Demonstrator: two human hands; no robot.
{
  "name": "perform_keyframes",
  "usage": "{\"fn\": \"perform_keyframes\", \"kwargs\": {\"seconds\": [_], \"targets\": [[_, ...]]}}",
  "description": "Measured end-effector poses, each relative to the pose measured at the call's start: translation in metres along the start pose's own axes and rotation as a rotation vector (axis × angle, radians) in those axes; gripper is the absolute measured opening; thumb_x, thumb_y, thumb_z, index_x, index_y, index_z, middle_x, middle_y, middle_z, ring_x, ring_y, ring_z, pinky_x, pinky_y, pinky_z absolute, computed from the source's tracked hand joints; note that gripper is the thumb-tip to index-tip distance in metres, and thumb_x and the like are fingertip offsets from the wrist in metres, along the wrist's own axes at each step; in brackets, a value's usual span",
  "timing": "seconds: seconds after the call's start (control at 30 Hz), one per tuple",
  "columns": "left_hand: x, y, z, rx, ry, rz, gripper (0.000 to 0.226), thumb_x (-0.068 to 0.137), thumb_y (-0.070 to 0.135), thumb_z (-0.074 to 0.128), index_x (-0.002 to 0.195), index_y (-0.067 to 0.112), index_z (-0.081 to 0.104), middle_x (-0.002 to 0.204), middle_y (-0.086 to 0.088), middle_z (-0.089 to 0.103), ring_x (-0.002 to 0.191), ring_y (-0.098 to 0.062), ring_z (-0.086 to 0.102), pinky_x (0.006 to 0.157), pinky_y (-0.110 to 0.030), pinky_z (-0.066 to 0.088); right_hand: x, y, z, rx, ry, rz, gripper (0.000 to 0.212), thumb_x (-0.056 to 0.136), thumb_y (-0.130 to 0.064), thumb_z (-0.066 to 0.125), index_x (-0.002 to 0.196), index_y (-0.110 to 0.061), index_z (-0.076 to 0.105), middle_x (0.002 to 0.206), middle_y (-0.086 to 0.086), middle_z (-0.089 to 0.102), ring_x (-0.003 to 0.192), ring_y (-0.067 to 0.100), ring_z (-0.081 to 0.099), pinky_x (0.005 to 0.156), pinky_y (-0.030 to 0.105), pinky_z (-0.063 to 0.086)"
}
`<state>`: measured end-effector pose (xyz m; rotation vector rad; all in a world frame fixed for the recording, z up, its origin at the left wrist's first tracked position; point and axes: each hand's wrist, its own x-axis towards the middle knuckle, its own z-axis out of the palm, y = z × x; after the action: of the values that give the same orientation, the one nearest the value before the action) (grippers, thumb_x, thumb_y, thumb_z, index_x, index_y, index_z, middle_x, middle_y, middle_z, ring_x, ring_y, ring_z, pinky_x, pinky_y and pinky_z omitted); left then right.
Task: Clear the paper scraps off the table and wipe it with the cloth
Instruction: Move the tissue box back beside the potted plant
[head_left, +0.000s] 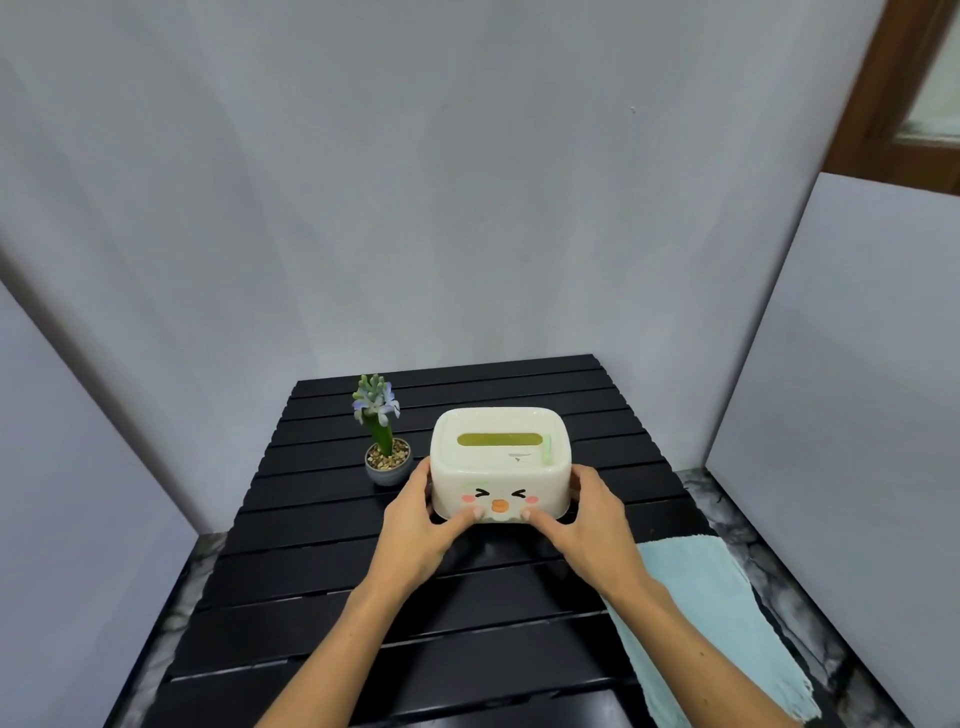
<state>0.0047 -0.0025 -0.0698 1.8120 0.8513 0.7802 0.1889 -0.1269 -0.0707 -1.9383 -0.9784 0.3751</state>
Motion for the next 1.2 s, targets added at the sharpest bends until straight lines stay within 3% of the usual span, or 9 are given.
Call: {"fn": "perform_keyframes", "kwargs": {"seconds": [0.23, 0.37, 0.6, 0.7, 0.8, 0.97, 1.07, 1.13, 1.2], "targets": [[-0.015, 0.004, -0.004, 0.004, -0.003, -0.001, 0.068, 0.072, 0.034, 0.086, 0.113, 0.070, 0.045, 0.114, 0.036, 0.063, 0.108, 0.009, 0.061, 0.081, -0.005, 0.046, -0.014, -0.002, -0.006, 0.000, -0.021, 0.002, 0.069, 0.071, -0.051, 0.080, 0.126, -0.022, 0.048, 0.119, -0.008, 0.060, 0.110, 0.011, 0.057, 0.092, 0.037, 0.053], [-0.023, 0.007, -0.006, 0.018, 0.001, 0.011, 0.065, 0.074, 0.032, 0.085, 0.118, 0.061, 0.048, 0.117, 0.032, 0.064, 0.110, 0.008, 0.060, 0.083, -0.007, 0.047, -0.019, -0.003, -0.009, 0.006, -0.033, -0.007, 0.068, 0.073, -0.048, 0.080, 0.127, -0.021, 0.051, 0.120, -0.008, 0.061, 0.111, 0.011, 0.057, 0.093, 0.036, 0.053], [-0.032, 0.009, -0.011, 0.084, 0.056, 0.020, 0.060, 0.077, 0.045, 0.079, 0.129, 0.048, 0.047, 0.122, 0.029, 0.059, 0.113, 0.011, 0.054, 0.096, -0.022, 0.050, -0.022, -0.002, -0.018, -0.021, -0.019, -0.052, 0.059, 0.075, -0.048, 0.079, 0.124, -0.021, 0.057, 0.115, -0.009, 0.062, 0.105, 0.007, 0.058, 0.090, 0.031, 0.053], [-0.032, 0.019, -0.013, 0.100, 0.087, 0.056, 0.063, 0.077, 0.043, 0.079, 0.122, 0.063, 0.039, 0.120, 0.041, 0.052, 0.112, 0.018, 0.050, 0.086, -0.009, 0.047, -0.021, -0.002, -0.026, -0.010, -0.008, -0.084, 0.064, 0.076, -0.044, 0.079, 0.131, -0.025, 0.053, 0.122, -0.012, 0.058, 0.110, 0.008, 0.058, 0.092, 0.031, 0.052], [-0.031, 0.025, -0.013, 0.088, 0.110, 0.080, 0.073, 0.077, 0.041, 0.080, 0.135, 0.052, 0.038, 0.125, 0.037, 0.049, 0.114, 0.019, 0.048, 0.082, -0.004, 0.045, -0.020, -0.007, -0.031, 0.005, -0.029, -0.139, 0.073, 0.072, -0.053, 0.077, 0.136, -0.039, 0.045, 0.127, -0.021, 0.052, 0.114, 0.003, 0.054, 0.094, 0.027, 0.049], [-0.029, 0.025, -0.012, 0.207, 0.115, 0.141, 0.076, 0.077, 0.044, 0.078, 0.141, 0.042, 0.037, 0.140, 0.025, 0.039, 0.128, -0.001, 0.044, 0.100, -0.029, 0.048, -0.019, -0.011, -0.028, -0.026, -0.072, -0.202, 0.083, 0.076, -0.052, 0.076, 0.146, -0.039, 0.033, 0.141, -0.023, 0.042, 0.122, 0.005, 0.049, 0.100, 0.032, 0.049], [-0.031, 0.023, -0.007, 0.292, 0.125, 0.168, 0.078, 0.079, 0.043, 0.077, 0.144, 0.031, 0.036, 0.144, 0.021, 0.030, 0.131, -0.002, 0.037, 0.104, -0.037, 0.047, -0.017, -0.011, -0.026, -0.056, -0.085, -0.224, 0.082, 0.080, -0.047, 0.075, 0.148, -0.033, 0.032, 0.144, -0.020, 0.039, 0.122, 0.008, 0.049, 0.096, 0.038, 0.052], [-0.034, 0.021, -0.004, 0.322, 0.137, 0.169, 0.082, 0.080, 0.044, 0.076, 0.147, 0.029, 0.031, 0.148, 0.020, 0.023, 0.132, 0.000, 0.032, 0.105, -0.032, 0.046, -0.016, -0.012, -0.025, -0.057, -0.105, -0.224, 0.083, 0.081, -0.043, 0.075, 0.149, -0.031, 0.030, 0.145, -0.017, 0.037, 0.122, 0.009, 0.049, 0.096, 0.039, 0.052], [-0.037, 0.018, 0.001, 0.334, 0.139, 0.178, 0.088, 0.079, 0.043, 0.077, 0.149, 0.029, 0.026, 0.150, 0.019, 0.018, 0.133, 0.001, 0.030, 0.103, -0.014, 0.040, -0.014, -0.012, -0.024, -0.059, -0.134, -0.227, 0.087, 0.080, -0.040, 0.076, 0.150, -0.031, 0.025, 0.146, -0.017, 0.033, 0.123, 0.010, 0.048, 0.097, 0.038, 0.051]]}}
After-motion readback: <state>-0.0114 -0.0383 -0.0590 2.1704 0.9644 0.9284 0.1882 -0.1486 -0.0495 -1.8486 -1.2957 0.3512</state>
